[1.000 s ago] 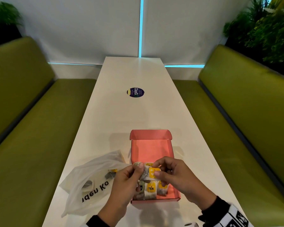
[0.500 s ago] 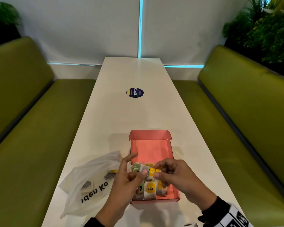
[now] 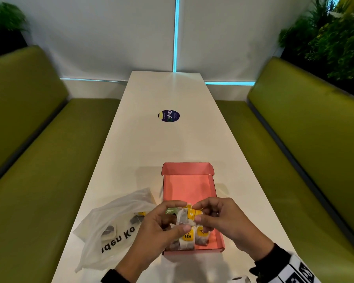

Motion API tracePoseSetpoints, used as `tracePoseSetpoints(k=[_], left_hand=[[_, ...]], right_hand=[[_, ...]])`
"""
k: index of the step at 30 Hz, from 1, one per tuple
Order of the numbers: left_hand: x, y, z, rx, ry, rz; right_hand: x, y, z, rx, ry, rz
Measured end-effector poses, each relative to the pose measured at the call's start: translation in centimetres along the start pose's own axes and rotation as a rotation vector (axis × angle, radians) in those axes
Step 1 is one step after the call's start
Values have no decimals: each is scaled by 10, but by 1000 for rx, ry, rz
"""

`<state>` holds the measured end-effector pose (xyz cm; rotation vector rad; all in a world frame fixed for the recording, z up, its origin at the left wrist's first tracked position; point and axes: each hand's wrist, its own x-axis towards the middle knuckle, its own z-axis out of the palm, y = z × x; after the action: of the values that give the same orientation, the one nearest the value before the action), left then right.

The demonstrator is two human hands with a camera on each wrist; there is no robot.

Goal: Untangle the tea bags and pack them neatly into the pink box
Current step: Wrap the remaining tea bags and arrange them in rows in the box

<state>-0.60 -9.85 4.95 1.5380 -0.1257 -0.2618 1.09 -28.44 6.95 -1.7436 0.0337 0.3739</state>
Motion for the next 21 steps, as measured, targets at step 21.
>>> tracePoseSetpoints(k=[21], left_hand=[[8,-10,9,-188,210,-160]], right_hand=[[0,-8,-1,-20,27,33]])
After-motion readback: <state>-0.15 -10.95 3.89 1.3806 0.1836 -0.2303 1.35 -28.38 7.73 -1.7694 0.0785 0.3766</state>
